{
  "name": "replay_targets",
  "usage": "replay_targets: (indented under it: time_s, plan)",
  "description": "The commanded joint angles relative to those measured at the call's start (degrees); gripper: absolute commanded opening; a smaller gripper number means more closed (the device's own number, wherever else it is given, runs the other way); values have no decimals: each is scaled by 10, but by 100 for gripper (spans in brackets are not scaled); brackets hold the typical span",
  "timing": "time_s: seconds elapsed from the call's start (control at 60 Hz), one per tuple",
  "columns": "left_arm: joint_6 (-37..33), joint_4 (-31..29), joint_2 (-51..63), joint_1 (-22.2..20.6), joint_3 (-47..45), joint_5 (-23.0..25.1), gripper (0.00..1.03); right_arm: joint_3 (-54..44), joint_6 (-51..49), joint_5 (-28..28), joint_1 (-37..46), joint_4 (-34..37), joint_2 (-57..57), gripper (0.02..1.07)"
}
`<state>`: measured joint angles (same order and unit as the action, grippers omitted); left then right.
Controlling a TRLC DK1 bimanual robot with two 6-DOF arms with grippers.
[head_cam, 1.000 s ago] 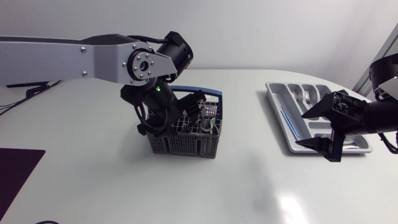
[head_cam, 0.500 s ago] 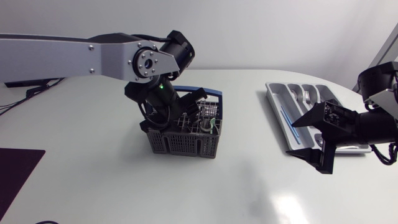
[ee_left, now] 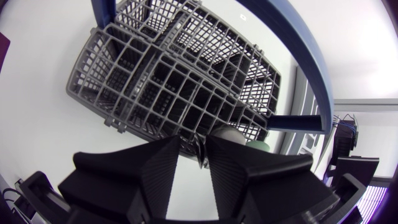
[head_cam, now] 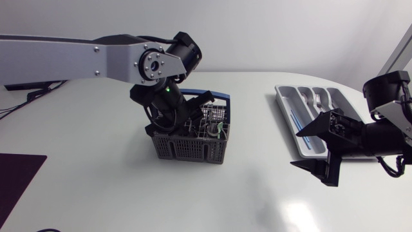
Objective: Unload the cutlery basket into the drawer organizer.
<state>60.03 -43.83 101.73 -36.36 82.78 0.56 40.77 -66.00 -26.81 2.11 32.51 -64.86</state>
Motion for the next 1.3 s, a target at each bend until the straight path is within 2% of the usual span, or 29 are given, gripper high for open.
replay_targets:
  time_s: [0.0, 0.05, 0.283, 0.567, 0.717, 0.767, 1.283]
  plan:
    - [15, -4, 14, 6, 18, -2, 26, -18, 11, 1, -7, -3, 6, 102]
    - [15, -4, 14, 6, 18, -2, 23, -18, 12, 2, -8, -4, 7, 102]
    - [11, -6, 14, 8, 20, 15, 23, -19, 20, 5, -20, -5, 11, 102]
    - [8, -6, 14, 7, 19, 16, 10, -23, 27, 12, -31, -13, 11, 102]
    - [6, -6, 15, 7, 19, 16, 9, -26, 27, 16, -33, -17, 11, 102]
    - [5, -6, 15, 7, 19, 16, 4, -27, 27, 17, -33, -18, 11, 102]
    - [1, -6, -2, 10, 17, 45, 4, -29, 32, 29, -44, -19, 13, 102]
